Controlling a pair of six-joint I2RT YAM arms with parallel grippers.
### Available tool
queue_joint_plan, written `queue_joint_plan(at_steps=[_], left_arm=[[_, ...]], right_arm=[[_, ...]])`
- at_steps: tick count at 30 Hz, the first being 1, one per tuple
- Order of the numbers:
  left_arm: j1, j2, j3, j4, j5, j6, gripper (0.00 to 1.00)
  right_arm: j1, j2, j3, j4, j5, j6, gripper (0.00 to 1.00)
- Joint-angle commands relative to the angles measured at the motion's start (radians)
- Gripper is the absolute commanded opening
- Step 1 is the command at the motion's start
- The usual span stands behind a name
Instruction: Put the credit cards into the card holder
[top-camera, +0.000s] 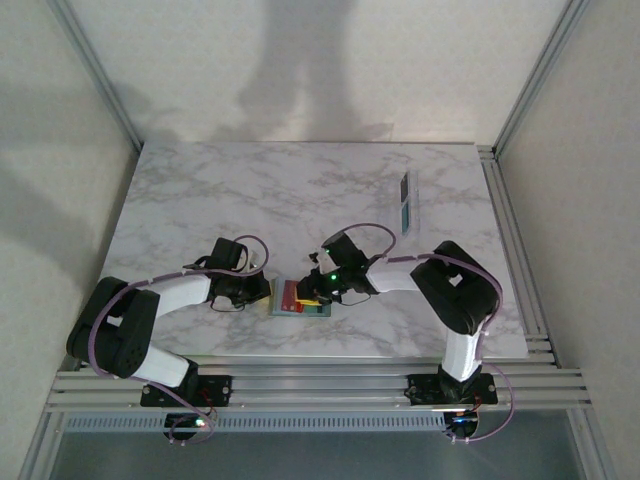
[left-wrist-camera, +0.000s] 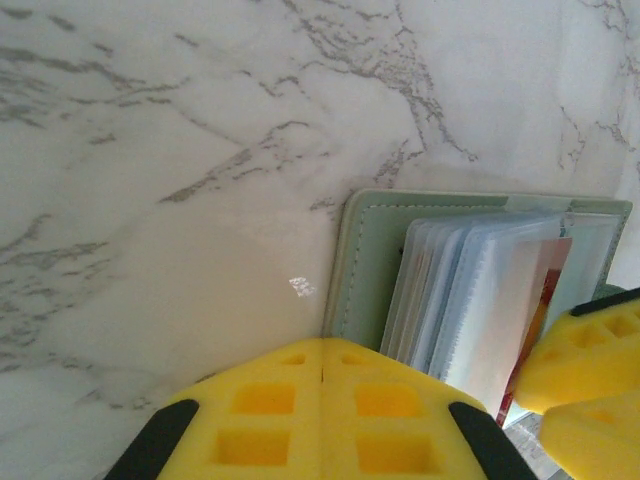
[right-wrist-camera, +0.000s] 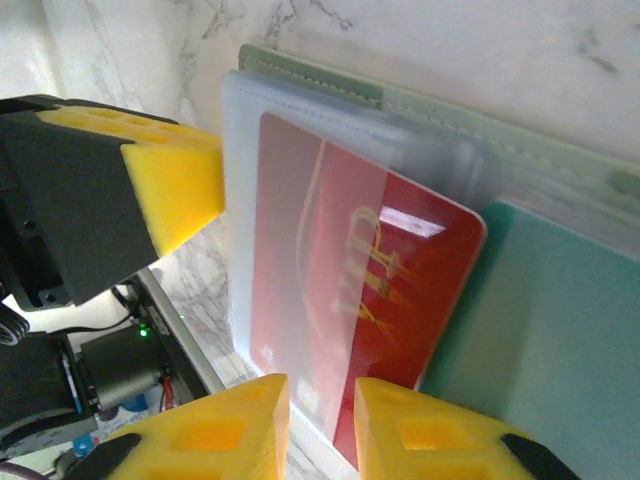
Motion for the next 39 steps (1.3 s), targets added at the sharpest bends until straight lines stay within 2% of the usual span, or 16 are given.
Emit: queue_joint_plan(at_steps=[1, 12, 24, 26, 32, 36, 39], left_arm=[[-0.009, 0.005, -0.013, -0.052, -0.046, 0.001, 0.0], [-0.01, -0.002, -0.024, -0.034, -0.03, -0.008, 0.0], [-0.009, 0.006, -0.012, -0.041, -0.033, -0.002, 0.0], [-0.01, 0.011, -0.008, -0.04, -0.02, -0.007, 0.0], [-0.01, 0.004, -0.003, -0.037, -0.031, -0.013, 0.0], [-0.01, -0.011, -0.004, -0.041, -0.04, -0.012, 0.0], [-0.01, -0.022, -0.011, -0.043, -0.053, -0.015, 0.0]], right_arm=[[0.009, -0.066, -0.011, -0.105, 0.062, -0.064, 0.27], [0.01, 0.007, 0.001, -0.08, 0.079, -0.057, 0.34], [0.025, 0.064, 0.083, -0.09, 0.066, -0.074, 0.19], [0.028, 0.058, 0.096, -0.105, 0.071, -0.084, 0.14], [0.038, 0.092, 0.135, -0.081, 0.025, -0.085, 0.13], [0.04, 0.082, 0.126, -0.081, 0.031, -0.089, 0.18], [0.04, 0.052, 0.121, -0.146, 0.066, -0.123, 0.2]])
